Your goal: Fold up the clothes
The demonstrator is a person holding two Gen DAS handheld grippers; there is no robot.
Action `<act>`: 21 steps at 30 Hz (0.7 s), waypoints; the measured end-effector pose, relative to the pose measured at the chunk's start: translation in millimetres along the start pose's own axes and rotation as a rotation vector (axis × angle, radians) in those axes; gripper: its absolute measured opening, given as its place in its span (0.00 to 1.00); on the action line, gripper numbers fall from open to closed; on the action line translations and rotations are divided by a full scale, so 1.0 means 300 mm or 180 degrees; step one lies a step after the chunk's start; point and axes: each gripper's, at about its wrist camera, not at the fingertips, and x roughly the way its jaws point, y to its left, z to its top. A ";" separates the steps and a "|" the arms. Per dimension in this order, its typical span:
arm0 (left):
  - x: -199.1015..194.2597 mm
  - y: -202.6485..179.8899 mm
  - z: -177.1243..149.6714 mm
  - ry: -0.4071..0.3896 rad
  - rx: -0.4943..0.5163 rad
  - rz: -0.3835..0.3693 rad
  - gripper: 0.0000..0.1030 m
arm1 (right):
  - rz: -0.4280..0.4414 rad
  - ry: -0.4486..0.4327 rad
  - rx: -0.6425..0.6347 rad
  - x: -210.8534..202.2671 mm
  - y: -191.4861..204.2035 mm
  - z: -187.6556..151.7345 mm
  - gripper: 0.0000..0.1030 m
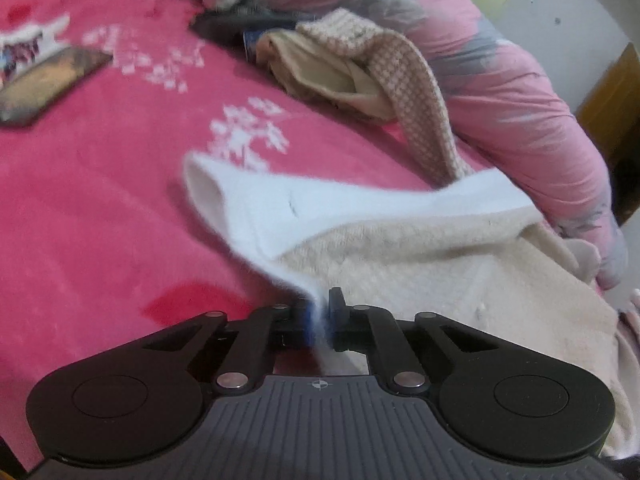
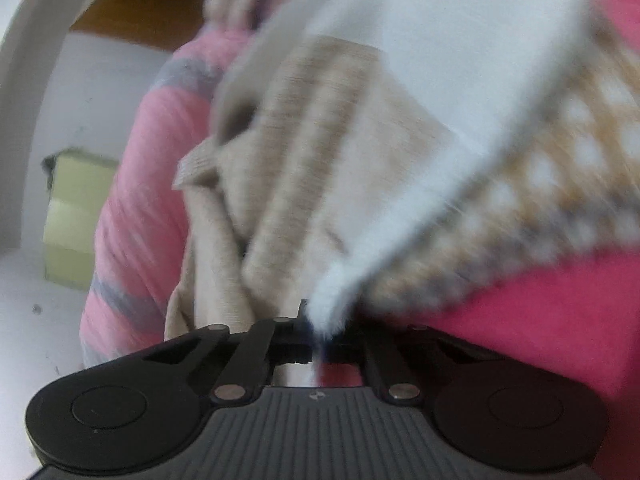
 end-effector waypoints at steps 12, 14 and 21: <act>-0.322 0.004 -0.047 -0.0173 0.0278 -0.0302 0.03 | -0.0105 -0.1173 -0.1102 -0.584 0.147 0.322 0.02; -0.297 0.006 -0.115 -0.0027 0.0394 -0.0206 0.03 | -0.0418 -0.1031 -0.1035 -0.560 0.081 0.324 0.02; -0.237 0.002 -0.198 0.0192 0.0799 -0.0164 0.10 | -0.1171 -0.0343 -0.0847 -0.471 -0.137 0.294 0.11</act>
